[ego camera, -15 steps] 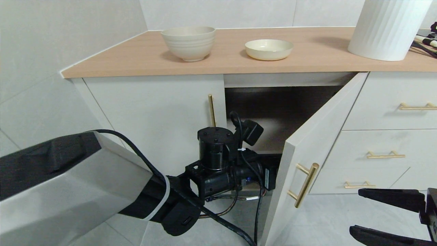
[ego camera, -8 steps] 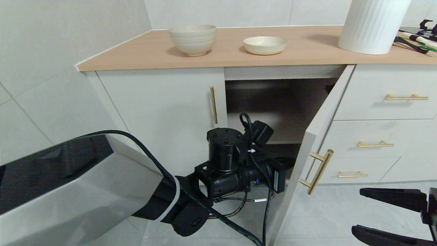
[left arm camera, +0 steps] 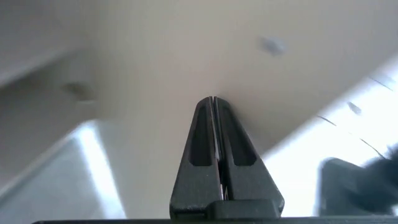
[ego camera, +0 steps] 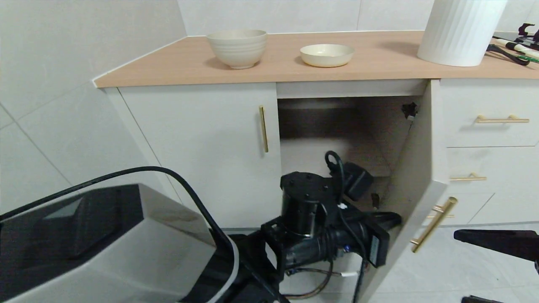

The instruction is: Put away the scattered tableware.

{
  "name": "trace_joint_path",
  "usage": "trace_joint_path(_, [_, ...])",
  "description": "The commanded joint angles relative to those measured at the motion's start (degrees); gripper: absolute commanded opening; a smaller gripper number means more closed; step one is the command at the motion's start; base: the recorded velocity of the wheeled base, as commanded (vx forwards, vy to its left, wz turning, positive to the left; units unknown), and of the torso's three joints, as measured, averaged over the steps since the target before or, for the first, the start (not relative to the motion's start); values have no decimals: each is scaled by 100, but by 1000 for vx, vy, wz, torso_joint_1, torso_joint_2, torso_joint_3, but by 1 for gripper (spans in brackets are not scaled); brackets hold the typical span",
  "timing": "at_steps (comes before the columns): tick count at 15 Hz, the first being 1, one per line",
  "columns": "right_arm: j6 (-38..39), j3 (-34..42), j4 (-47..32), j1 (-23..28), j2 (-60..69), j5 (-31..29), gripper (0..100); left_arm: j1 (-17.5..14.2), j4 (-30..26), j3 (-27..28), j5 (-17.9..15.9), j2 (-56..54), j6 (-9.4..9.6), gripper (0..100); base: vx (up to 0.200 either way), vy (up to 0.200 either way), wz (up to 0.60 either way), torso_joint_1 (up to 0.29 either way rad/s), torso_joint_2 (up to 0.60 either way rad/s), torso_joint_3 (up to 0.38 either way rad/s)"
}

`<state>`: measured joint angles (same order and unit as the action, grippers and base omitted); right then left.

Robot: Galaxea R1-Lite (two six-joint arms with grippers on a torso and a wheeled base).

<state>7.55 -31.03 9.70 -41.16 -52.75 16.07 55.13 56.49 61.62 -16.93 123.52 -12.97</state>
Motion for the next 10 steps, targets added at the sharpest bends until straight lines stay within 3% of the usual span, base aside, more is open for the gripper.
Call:
trace_joint_path(1, [-16,26,5,-59,406,292,100,517,-7,-19,138,-82,14,0,0,0,0,0,0,0])
trace_joint_path(4, [-122,26,-4,-15,485,511,100,587,-7,-124,225,-161,14,0,0,0,0,0,0,0])
trace_joint_path(7, [-87,-35,23,81,-227,37,100,-222,20,-599,744,-671,58,0,0,0,0,0,0,0])
trace_joint_path(9, [-87,-97,190,275,-772,-200,100,-837,178,-1021,1043,-1022,401,0,0,0,0,0,0,0])
trace_joint_path(10, [-87,-220,401,371,-1185,-244,100,-1276,345,-1407,1298,-1348,699,0,0,0,0,0,0,0])
